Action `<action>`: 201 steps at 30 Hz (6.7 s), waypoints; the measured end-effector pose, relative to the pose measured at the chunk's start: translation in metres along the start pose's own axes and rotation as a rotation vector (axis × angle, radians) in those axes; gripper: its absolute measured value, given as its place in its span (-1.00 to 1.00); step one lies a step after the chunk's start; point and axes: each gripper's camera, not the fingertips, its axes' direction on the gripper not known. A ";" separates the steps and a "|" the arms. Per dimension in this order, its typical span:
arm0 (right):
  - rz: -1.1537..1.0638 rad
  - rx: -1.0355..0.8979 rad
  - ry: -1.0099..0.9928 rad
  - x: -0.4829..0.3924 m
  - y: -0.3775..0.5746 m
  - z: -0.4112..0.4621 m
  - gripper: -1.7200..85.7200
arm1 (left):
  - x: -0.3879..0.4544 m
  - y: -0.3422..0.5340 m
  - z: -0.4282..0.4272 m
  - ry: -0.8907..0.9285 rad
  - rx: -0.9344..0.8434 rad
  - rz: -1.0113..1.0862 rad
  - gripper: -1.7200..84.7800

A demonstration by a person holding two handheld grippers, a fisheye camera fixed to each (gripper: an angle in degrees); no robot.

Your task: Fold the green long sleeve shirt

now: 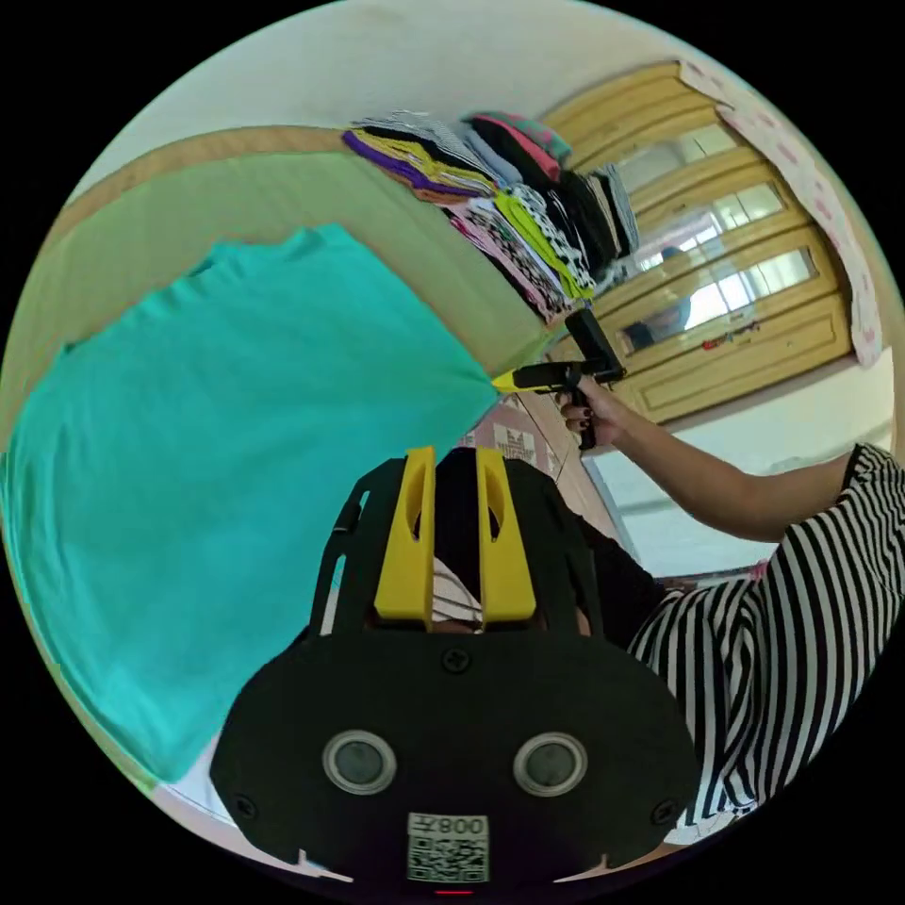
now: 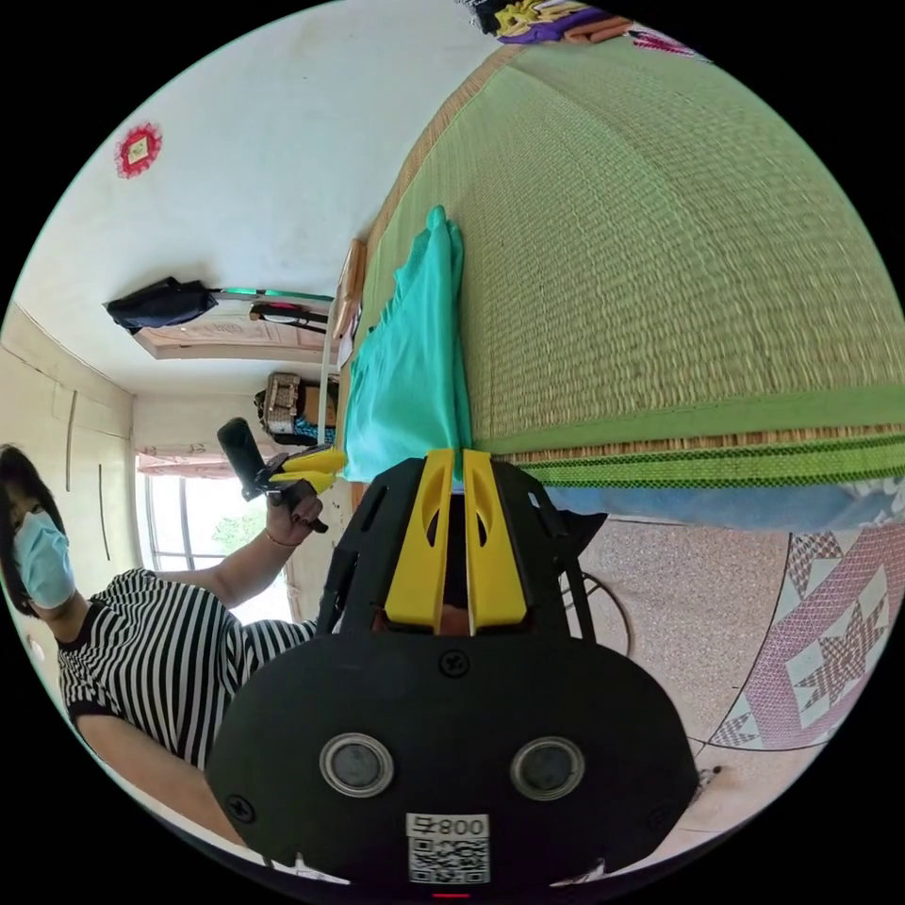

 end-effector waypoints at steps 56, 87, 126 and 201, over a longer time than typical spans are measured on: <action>0.042 0.033 -0.124 -0.023 -0.229 0.027 -0.74 | 0.201 -0.198 0.036 -0.008 0.016 0.020 -0.94; 0.064 -0.013 -0.100 -0.095 -0.281 0.027 -0.91 | 0.125 -0.163 0.031 0.099 0.069 0.022 -0.94; -0.082 0.111 -0.071 -0.363 -0.205 0.089 -0.90 | -0.109 0.134 -0.071 0.224 0.466 -0.120 -0.94; -0.501 -0.314 0.511 -0.653 -0.244 0.548 -0.96 | -0.397 0.411 -0.025 -0.128 0.599 -0.677 -0.96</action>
